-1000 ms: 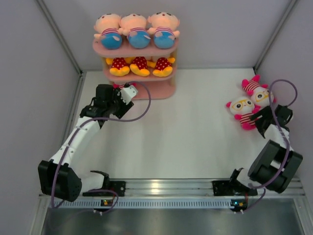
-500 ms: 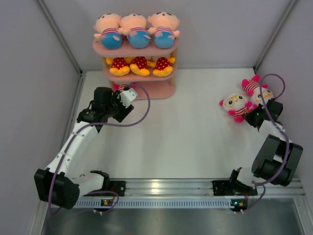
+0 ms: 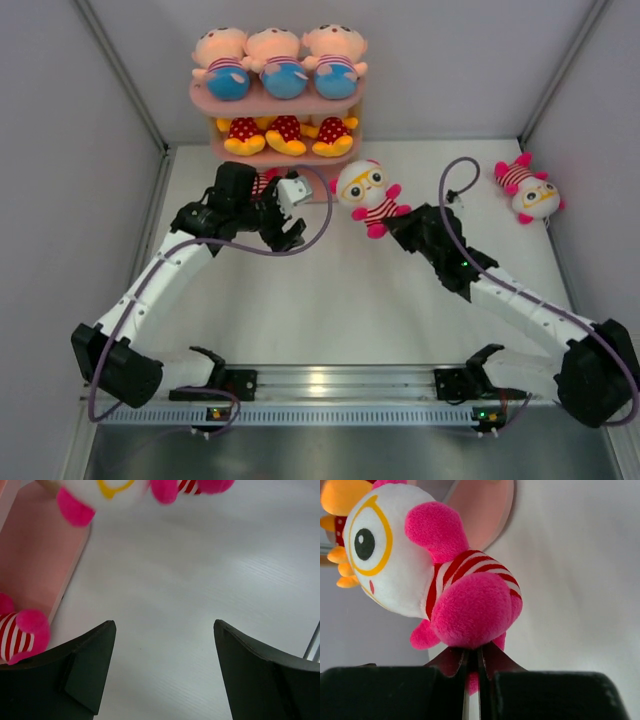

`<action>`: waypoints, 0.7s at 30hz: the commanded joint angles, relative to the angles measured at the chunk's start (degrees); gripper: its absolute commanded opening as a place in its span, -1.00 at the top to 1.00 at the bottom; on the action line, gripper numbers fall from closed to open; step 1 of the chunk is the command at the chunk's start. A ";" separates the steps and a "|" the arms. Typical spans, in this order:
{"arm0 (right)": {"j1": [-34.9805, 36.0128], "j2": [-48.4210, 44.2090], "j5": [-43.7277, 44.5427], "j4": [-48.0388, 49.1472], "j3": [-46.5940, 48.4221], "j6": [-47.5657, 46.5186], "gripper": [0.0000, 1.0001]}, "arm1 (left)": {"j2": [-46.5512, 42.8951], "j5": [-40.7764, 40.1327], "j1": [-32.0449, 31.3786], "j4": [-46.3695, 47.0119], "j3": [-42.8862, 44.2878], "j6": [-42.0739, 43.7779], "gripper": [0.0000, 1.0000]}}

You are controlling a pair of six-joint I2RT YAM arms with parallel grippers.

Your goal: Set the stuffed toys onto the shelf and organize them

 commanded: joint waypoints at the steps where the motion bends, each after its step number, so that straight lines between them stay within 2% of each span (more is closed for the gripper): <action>1: 4.95 7.60 2.81 7.16 5.09 9.48 1.00 | 3.07 3.93 -3.80 -0.93 4.89 -1.92 -0.71; 4: 7.42 12.79 -2.82 10.15 8.26 12.64 1.00 | 5.79 0.61 -7.93 -0.93 8.93 -2.62 -0.70; 5: 8.38 13.32 -3.26 10.69 8.61 13.87 1.00 | 6.32 -2.45 -10.29 -0.93 9.46 -1.49 -0.69; 8: 10.23 13.68 -2.83 10.96 9.76 14.41 1.00 | 7.46 -5.02 -13.29 -0.93 9.12 0.01 -0.65; 14: 11.29 13.42 -3.70 11.13 10.55 14.58 1.00 | 9.48 -5.56 -15.06 -0.75 8.06 1.59 -0.62; 17: 11.91 13.07 -4.93 11.05 11.25 14.15 1.00 | 11.77 -6.70 -15.15 -0.49 11.30 1.51 -0.62; 20: 12.43 11.75 -4.94 10.34 11.08 13.62 1.00 | 14.14 -7.05 -15.41 -0.57 13.07 2.30 -0.54; 21: 12.43 11.40 -4.85 10.43 10.90 13.62 1.00 | 14.41 -7.23 -15.50 -0.58 13.25 2.47 -0.43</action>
